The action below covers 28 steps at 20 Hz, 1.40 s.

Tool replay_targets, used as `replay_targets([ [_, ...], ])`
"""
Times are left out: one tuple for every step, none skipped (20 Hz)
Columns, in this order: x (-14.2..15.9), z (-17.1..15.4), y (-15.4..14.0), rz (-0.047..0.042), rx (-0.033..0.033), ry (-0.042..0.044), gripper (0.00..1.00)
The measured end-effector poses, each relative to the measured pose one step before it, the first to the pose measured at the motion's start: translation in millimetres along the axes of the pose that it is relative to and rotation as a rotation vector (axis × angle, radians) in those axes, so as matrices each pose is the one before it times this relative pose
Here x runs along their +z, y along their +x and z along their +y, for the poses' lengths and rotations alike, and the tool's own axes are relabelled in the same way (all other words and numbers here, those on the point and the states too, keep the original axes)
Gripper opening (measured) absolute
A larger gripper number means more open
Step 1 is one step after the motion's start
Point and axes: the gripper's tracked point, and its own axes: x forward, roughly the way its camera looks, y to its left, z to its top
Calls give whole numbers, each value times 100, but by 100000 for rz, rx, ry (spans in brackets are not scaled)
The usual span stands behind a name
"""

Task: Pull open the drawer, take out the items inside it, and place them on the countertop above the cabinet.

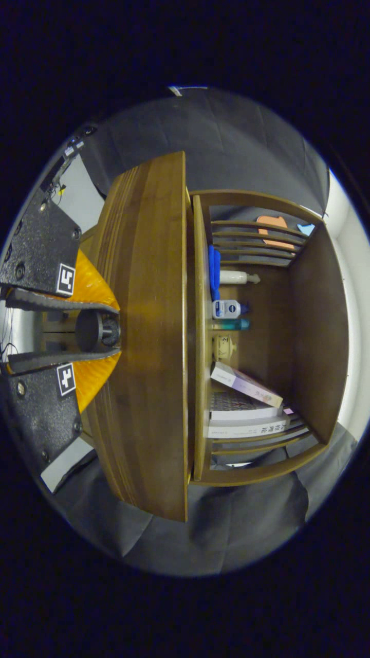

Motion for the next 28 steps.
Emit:
replay_targets([
  [-450, 30, -876, 742, 670, 213, 35],
  [-577, -12, -807, 1106, 929, 52, 35],
  [-65, 266, -827, -1866, 1763, -77, 35],
  [-503, 5, -518, 1315, 1144, -707, 35],
  [-187, 58, -1138, 428, 863, -380, 35],
  [-239, 24, -816, -84, 888, 157, 35],
  [-360, 145, -661, 420, 1192, 308, 35],
  [-270, 105, -593, 494, 1003, 117, 35],
  [-221, 163, -579, 193, 1018, -268, 35],
  [-251, 57, -533, 205, 690, -533, 35],
  [-292, -49, -441, 24, 553, -382, 35],
  [-123, -61, -500, 175, 549, 44, 35],
  [-87, 140, -166, 337, 393, -223, 35],
  [-48, 5, -138, 599, 8, 129, 35],
  [-111, -49, -94, 308, -11, -193, 35],
  [44, 98, -8, 396, 34, -178, 35],
  [-33, 15, 84, 638, 364, -955, 35],
  [-56, 96, -69, 1087, 588, -1146, 35],
  [-56, 2, -78, 1272, 690, -1853, 38],
  [176, -227, -182, 399, -786, -1619, 41],
  [502, -132, -365, -887, 67, -1610, 44],
  [699, 143, -380, -1002, 618, -1254, 47],
  [516, 344, -481, -178, 1249, -1190, 50],
  [662, 423, -294, -175, 2090, -466, 57],
  [664, 566, -138, -200, 2225, 451, 63],
  [934, 323, -382, -478, 1542, 748, 67],
  [981, 39, -305, -939, 1085, 944, 70],
  [1118, 80, -321, -1120, 501, 942, 74],
])
